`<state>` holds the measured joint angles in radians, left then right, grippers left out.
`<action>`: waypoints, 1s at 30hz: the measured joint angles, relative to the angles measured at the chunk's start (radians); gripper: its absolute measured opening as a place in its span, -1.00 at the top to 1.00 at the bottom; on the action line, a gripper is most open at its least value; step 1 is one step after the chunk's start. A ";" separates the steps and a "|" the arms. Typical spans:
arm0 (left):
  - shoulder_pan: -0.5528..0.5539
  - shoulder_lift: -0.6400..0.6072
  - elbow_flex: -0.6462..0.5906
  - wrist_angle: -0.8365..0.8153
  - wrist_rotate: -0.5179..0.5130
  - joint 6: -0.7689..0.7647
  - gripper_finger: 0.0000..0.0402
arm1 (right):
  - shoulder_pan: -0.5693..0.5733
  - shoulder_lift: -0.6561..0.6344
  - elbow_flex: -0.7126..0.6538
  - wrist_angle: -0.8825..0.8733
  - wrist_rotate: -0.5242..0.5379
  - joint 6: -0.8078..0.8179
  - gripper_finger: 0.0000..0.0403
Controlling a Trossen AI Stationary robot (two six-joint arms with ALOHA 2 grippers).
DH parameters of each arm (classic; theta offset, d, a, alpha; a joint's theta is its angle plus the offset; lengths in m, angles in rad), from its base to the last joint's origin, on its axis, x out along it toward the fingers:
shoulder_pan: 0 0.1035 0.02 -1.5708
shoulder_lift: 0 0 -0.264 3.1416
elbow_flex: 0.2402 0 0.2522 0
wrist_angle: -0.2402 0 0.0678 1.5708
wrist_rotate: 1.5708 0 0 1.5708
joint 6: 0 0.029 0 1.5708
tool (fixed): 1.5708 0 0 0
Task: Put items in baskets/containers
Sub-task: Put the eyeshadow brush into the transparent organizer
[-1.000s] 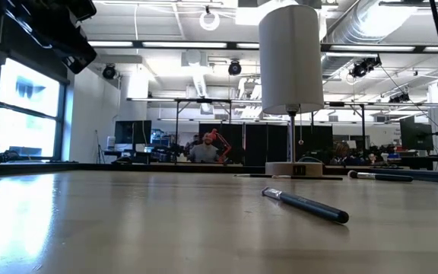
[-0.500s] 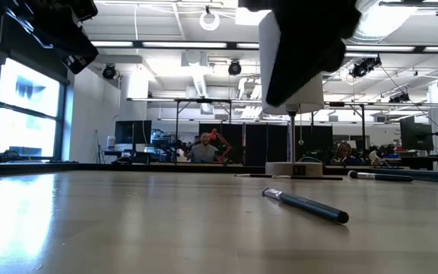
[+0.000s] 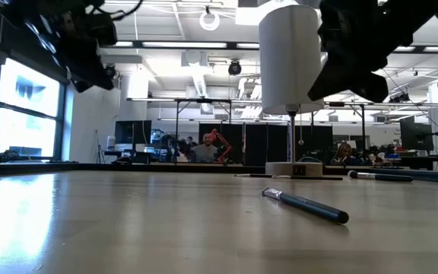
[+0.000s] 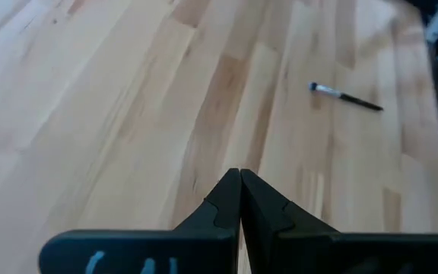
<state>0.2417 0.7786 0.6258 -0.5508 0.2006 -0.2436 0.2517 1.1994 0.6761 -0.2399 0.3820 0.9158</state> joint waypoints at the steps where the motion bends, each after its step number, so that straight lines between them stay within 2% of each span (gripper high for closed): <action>1: 0.000 0.022 0.000 0.019 -0.007 -0.011 1.00 | -0.015 -0.023 -0.017 0.020 0.000 -0.012 0.99; 7: 0.000 0.162 0.000 0.179 -0.032 -0.105 1.00 | -0.083 -0.076 -0.077 0.054 -0.007 -0.078 0.99; 13: 0.000 0.319 0.000 0.482 -0.095 -0.112 0.99 | -0.114 -0.074 -0.088 0.041 -0.023 -0.079 0.99; 19: 0.000 0.497 0.014 0.802 -0.037 -0.047 0.92 | -0.117 -0.073 -0.088 0.039 -0.027 -0.032 0.99; 24: 0.000 0.666 0.129 0.794 -0.036 0.069 0.63 | -0.117 -0.073 -0.088 0.039 -0.026 0.010 0.99; 28: 0.001 0.808 0.287 0.691 -0.165 0.107 0.34 | -0.117 -0.073 -0.088 0.039 -0.026 0.038 0.99; 30: 0.001 0.878 0.389 0.582 -0.249 0.115 0.22 | -0.117 -0.073 -0.088 0.039 -0.025 0.058 0.99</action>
<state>0.2428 1.6568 1.0147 0.0309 -0.0484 -0.1289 0.1349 1.1267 0.5884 -0.2012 0.3566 0.9733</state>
